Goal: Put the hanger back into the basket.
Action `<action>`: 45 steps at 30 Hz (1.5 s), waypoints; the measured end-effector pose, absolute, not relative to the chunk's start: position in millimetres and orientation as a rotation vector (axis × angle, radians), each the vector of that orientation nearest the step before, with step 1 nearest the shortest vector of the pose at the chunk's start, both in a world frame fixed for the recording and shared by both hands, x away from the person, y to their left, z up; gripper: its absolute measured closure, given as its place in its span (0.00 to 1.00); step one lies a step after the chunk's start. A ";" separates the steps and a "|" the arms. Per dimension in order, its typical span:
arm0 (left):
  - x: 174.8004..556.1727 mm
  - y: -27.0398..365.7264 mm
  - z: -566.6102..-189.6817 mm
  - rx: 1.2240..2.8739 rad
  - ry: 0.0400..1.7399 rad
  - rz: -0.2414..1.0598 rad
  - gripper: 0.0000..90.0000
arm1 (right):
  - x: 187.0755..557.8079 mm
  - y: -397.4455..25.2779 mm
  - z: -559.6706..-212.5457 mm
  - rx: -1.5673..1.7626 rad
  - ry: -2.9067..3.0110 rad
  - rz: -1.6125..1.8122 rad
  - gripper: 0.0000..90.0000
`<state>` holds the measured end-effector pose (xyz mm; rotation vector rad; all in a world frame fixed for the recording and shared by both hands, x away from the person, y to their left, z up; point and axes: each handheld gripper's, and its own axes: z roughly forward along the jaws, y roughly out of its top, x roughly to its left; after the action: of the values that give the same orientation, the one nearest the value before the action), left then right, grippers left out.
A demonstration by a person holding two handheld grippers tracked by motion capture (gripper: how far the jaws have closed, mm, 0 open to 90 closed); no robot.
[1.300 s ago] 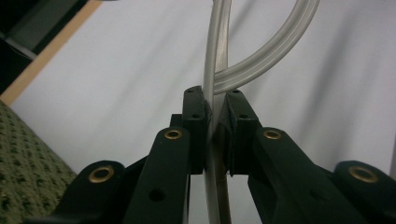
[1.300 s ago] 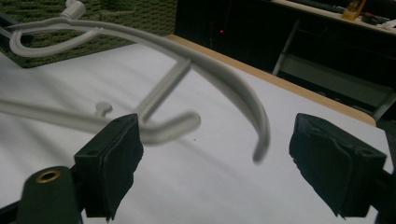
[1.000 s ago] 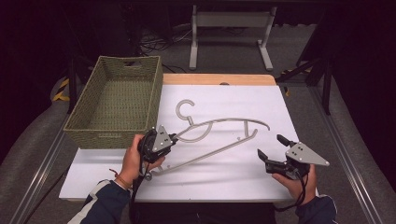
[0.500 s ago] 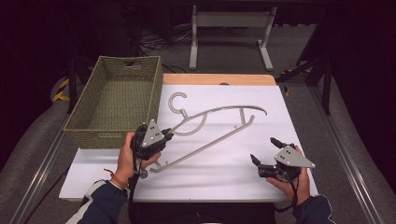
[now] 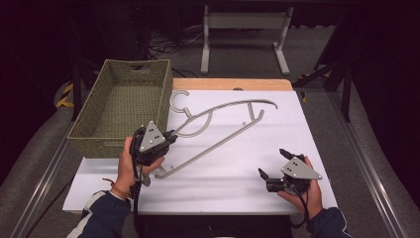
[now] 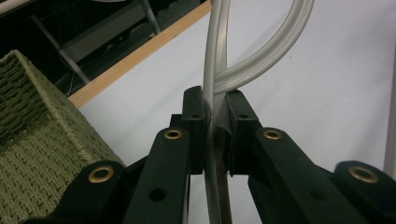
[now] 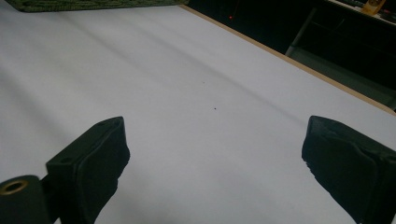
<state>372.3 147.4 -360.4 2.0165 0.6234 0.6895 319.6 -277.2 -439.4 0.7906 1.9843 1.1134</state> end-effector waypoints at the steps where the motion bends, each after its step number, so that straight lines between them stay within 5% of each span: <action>1: 372.7 149.2 -358.8 2.008 0.627 0.691 0.90 | 319.2 -277.4 -439.7 0.803 1.980 1.137 0.08; 20: 384.1 185.8 -329.7 1.900 0.708 0.726 0.90 | 321.6 -271.9 -445.3 0.801 2.009 1.091 0.09; 45: 450.3 225.7 -292.2 1.915 0.846 0.792 0.90 | 323.1 -271.5 -446.6 0.806 2.015 1.074 0.09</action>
<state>450.3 225.7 -292.2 1.9152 0.8459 0.7918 323.1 -271.5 -446.6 0.8065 2.0150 1.0744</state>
